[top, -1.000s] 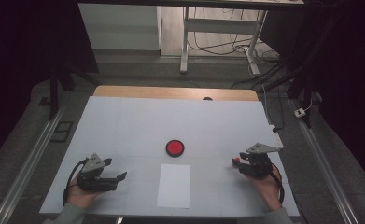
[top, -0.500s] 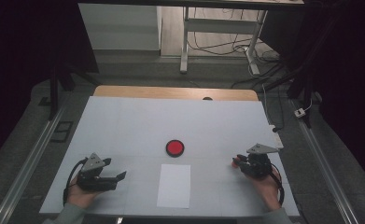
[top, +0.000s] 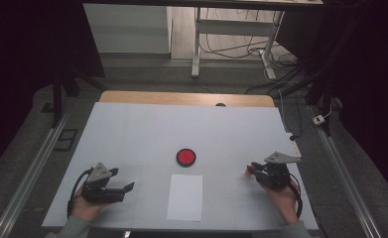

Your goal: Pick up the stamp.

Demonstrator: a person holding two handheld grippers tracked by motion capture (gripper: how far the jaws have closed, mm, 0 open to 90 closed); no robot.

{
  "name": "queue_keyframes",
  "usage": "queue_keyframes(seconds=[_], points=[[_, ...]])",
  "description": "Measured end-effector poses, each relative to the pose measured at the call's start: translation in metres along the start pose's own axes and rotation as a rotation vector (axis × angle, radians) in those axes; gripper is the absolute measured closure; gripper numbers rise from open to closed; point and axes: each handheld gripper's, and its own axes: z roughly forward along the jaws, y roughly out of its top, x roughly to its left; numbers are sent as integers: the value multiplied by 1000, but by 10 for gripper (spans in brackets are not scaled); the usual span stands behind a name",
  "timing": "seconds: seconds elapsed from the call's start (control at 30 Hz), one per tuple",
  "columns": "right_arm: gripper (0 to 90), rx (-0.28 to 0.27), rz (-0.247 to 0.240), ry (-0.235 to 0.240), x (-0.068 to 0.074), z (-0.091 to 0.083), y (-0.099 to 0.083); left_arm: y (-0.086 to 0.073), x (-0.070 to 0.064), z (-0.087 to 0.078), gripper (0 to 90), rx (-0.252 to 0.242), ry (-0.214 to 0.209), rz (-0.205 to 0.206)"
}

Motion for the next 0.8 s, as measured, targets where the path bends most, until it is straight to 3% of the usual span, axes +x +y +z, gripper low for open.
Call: queue_keyframes(seconds=[0.8], points=[[719,-112,23,76,14,-6,11,1,-1,1,198,-3,13,7]])
